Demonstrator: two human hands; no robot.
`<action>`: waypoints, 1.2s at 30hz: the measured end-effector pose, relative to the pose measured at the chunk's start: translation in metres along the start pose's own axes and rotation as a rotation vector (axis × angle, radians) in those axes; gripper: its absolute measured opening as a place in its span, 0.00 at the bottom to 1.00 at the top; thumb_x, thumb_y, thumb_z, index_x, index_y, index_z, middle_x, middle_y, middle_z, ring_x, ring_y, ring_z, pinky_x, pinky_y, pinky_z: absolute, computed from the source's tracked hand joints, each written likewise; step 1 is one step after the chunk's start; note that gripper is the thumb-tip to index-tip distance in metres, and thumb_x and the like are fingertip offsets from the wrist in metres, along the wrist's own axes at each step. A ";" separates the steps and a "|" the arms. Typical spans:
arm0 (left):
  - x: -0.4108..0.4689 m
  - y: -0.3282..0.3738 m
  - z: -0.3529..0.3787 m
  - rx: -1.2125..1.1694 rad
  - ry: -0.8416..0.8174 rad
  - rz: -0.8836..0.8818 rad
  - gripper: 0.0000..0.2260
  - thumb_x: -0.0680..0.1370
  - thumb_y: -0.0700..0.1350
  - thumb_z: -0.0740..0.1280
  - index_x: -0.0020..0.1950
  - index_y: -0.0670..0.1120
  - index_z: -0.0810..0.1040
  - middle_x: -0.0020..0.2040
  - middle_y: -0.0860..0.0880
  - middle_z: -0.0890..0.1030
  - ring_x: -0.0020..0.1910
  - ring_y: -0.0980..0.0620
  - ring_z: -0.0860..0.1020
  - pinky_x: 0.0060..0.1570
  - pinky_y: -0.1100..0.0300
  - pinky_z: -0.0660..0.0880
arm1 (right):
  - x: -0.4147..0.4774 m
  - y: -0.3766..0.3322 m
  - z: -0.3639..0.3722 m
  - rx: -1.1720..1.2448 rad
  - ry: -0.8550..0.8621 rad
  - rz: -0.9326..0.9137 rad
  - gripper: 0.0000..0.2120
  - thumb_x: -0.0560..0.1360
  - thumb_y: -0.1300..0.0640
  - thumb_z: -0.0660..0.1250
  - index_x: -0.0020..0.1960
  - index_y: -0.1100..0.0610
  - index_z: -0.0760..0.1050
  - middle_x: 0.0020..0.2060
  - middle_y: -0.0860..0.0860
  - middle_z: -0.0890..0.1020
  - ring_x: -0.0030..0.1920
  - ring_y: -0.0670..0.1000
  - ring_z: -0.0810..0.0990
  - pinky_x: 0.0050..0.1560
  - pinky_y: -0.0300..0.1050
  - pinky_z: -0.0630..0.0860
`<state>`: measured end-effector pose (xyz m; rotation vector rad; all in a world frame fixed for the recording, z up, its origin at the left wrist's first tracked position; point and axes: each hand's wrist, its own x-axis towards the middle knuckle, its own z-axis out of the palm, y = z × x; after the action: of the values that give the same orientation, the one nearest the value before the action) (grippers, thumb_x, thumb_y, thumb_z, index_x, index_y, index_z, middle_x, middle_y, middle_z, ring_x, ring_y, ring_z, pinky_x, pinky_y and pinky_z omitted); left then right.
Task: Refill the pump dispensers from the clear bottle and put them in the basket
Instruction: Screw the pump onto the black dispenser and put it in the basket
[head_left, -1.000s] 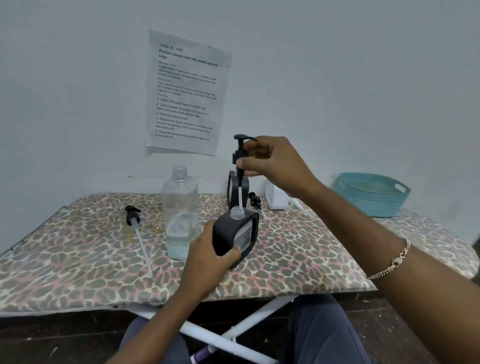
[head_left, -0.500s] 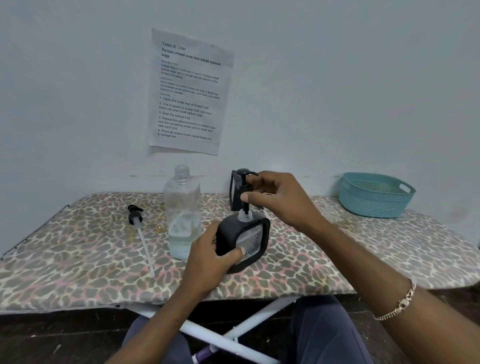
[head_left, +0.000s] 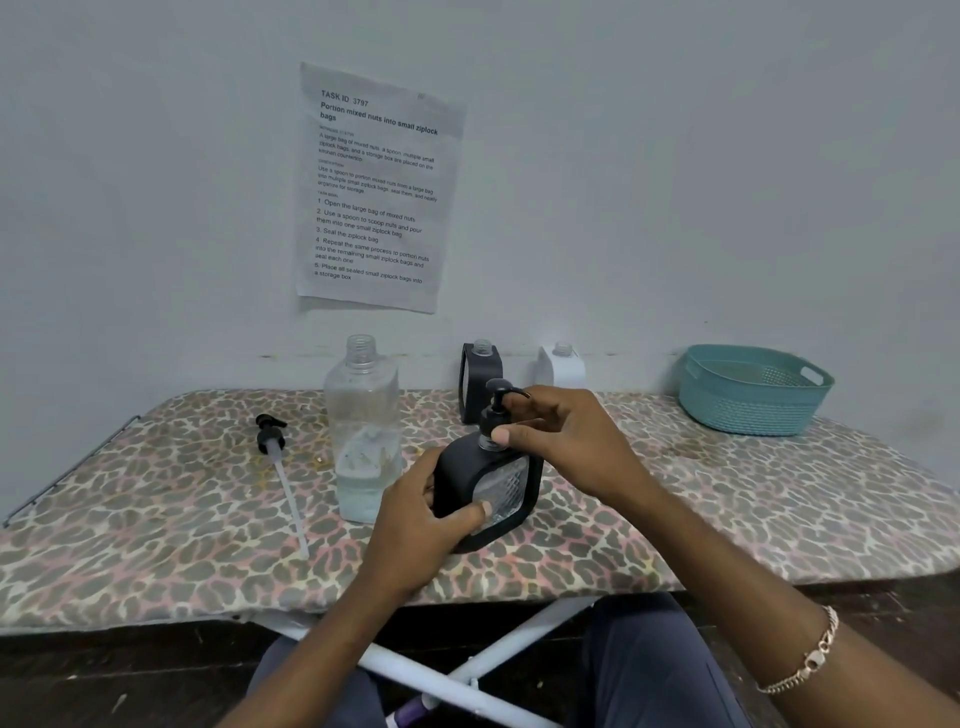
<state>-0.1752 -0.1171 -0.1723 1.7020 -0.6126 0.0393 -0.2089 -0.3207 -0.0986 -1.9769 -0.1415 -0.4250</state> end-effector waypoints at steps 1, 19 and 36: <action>0.000 0.000 0.000 -0.003 -0.003 0.001 0.20 0.71 0.46 0.77 0.62 0.59 0.80 0.52 0.56 0.87 0.52 0.55 0.86 0.53 0.52 0.84 | 0.000 0.000 0.001 0.004 -0.004 0.001 0.23 0.71 0.48 0.80 0.65 0.49 0.83 0.59 0.45 0.86 0.60 0.45 0.85 0.66 0.55 0.79; 0.001 -0.002 0.000 0.022 -0.018 0.000 0.22 0.75 0.39 0.78 0.63 0.59 0.79 0.52 0.56 0.87 0.51 0.55 0.86 0.53 0.51 0.84 | -0.005 0.004 0.011 -0.061 0.028 0.036 0.14 0.70 0.46 0.81 0.52 0.46 0.83 0.49 0.49 0.85 0.53 0.50 0.85 0.62 0.59 0.80; 0.002 -0.002 0.000 -0.001 -0.022 -0.007 0.22 0.74 0.41 0.78 0.61 0.64 0.79 0.52 0.54 0.87 0.51 0.52 0.86 0.53 0.42 0.84 | -0.004 -0.001 0.021 -0.064 0.123 0.017 0.16 0.68 0.46 0.83 0.46 0.50 0.79 0.43 0.49 0.82 0.45 0.46 0.82 0.51 0.42 0.80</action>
<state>-0.1728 -0.1178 -0.1738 1.7057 -0.6232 0.0154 -0.2086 -0.3012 -0.1071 -2.0066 -0.0333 -0.5450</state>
